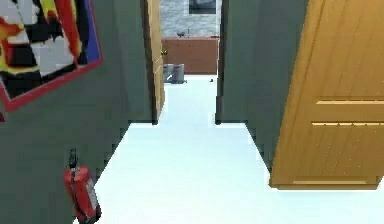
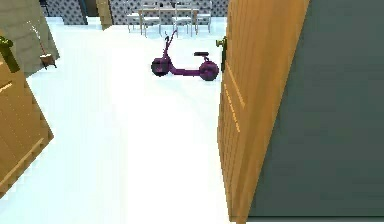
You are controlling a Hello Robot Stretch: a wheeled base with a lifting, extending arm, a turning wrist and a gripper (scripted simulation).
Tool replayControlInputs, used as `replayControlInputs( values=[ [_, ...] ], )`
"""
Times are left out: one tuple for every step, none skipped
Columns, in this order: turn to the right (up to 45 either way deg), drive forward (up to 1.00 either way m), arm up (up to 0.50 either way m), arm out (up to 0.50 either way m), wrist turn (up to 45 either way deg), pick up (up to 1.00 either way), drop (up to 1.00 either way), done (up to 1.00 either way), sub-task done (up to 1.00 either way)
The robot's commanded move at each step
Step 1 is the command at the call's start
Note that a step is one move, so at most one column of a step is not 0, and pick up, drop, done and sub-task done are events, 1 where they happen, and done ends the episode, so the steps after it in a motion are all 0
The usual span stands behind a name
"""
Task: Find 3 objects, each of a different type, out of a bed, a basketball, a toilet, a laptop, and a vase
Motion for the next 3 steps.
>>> replayControlInputs(
  values=[
    [0.0, 1.0, 0.0, 0.0, 0.0, 0.0, 0.0, 0.0, 0.0],
    [0.0, 1.0, 0.0, 0.0, 0.0, 0.0, 0.0, 0.0, 0.0],
    [0.0, 0.9, 0.0, 0.0, 0.0, 0.0, 0.0, 0.0, 0.0]
  ],
)
